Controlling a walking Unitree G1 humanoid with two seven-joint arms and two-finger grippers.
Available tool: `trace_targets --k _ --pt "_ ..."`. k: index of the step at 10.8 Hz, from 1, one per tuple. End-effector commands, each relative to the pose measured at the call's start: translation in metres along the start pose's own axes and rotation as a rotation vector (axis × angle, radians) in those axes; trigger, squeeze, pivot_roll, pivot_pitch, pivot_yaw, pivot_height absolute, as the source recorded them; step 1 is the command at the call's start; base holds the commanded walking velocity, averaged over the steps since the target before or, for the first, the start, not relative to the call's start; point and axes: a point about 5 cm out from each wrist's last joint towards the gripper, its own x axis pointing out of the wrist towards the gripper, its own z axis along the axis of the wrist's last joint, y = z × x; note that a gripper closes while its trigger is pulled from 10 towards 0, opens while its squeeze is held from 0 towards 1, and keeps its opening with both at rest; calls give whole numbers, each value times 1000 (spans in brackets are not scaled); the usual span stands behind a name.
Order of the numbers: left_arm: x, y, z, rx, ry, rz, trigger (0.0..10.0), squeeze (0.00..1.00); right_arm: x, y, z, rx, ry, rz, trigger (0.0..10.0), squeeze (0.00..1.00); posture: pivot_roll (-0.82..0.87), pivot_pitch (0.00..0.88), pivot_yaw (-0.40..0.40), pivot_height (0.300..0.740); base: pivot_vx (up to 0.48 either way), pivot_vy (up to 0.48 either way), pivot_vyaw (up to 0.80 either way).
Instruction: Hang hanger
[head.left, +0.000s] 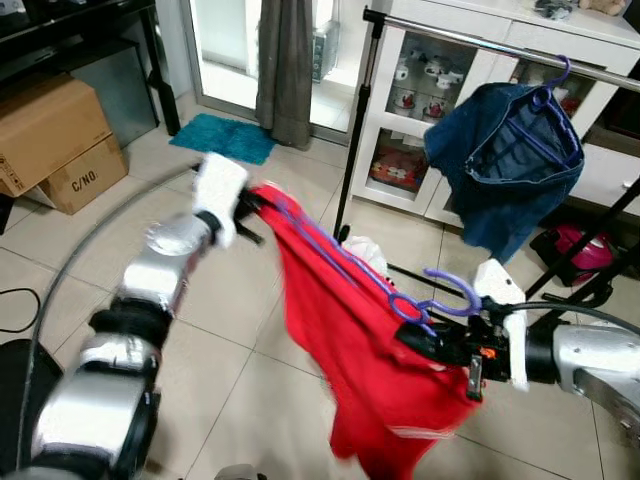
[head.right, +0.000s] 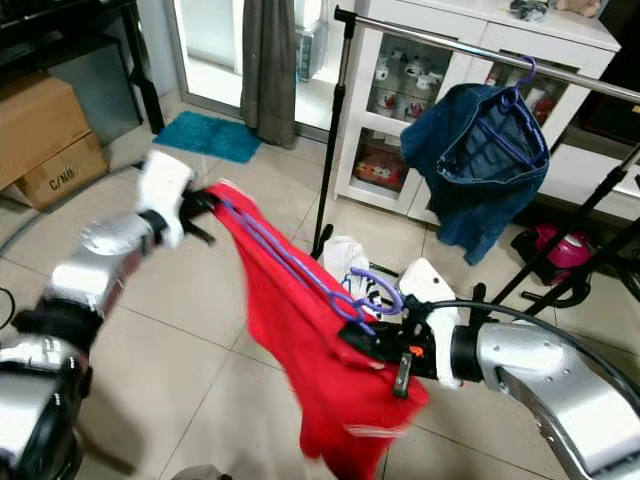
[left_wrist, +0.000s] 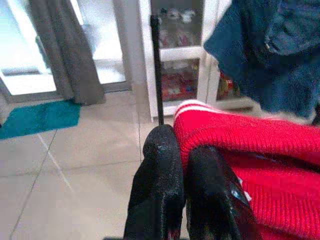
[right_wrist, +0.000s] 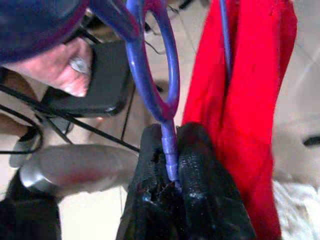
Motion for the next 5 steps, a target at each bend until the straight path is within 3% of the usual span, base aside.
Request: trace_targets --k 1,2,3,4,5 --pt "-21 52 21 -53 -85 250 0 0 -5 1 -17 97 50 9 0 0 -24 0 -91 740 0 0 0" --pt "-18 45 18 -59 -81 206 0 0 -2 -3 -13 118 -3 -33 0 0 -24 0 -89 740 0 0 0" --pt "-7 13 12 -45 -90 28 0 0 8 -27 -8 201 -124 -277 0 0 -23 0 -88 740 0 0 0" --pt "-2 -13 11 -30 -105 -101 0 0 15 -40 -4 270 -209 -421 0 0 -23 0 -88 740 0 0 0" --pt "-1 -28 10 -11 -110 -169 0 0 18 -46 -1 312 -254 -488 0 0 -23 0 -88 740 0 0 0"
